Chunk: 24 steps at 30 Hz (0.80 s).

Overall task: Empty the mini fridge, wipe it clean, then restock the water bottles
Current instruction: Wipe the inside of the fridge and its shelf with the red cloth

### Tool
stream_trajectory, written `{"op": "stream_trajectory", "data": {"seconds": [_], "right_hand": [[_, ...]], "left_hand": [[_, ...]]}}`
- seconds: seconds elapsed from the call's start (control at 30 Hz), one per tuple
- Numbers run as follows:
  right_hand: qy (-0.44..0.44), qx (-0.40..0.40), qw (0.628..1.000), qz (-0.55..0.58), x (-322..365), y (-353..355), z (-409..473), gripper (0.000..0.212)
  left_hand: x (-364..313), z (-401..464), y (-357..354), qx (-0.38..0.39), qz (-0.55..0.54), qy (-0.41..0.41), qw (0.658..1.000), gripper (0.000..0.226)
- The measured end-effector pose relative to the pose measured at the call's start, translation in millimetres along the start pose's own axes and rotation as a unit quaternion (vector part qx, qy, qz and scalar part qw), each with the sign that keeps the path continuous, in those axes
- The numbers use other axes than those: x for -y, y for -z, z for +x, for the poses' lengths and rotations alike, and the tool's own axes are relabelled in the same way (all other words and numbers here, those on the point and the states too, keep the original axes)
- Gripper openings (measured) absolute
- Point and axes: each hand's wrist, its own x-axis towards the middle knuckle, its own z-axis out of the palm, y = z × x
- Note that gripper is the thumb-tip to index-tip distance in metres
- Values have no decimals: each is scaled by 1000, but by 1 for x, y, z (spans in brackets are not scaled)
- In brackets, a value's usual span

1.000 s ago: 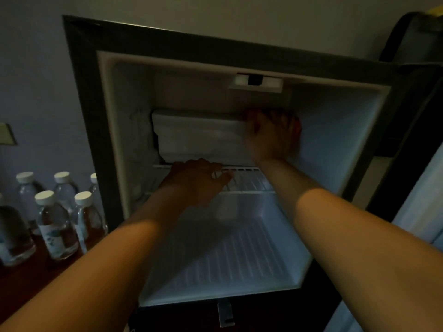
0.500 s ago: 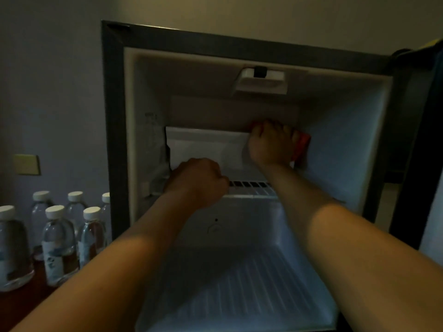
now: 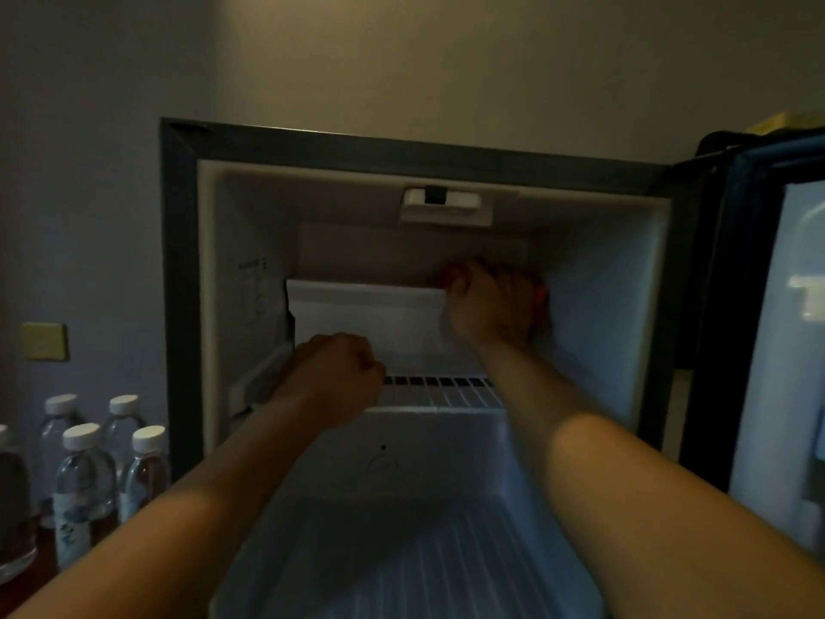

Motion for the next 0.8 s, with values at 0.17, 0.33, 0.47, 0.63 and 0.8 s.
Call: {"op": "stream_trajectory", "data": {"seconds": [0.17,0.33,0.47,0.63,0.8], "right_hand": [[-32,-8,999,12,-2,-7,-8,39],[-29,50,998,17,20,-6,-8,39],[20,60,998,28,42,-7,-9,41],[33,82,995,34,33,-2,-6,40],[-52,96,994,12,11,9,-2,43]], "left_hand": [[-6,-7,-1,-39,21,0,999,36],[0,-10,4,5,73,0,997,36],[4,-23,11,36,148,-16,988,40],[2,-28,12,15,166,-13,986,44],[1,-30,12,31,168,-12,985,43]]}}
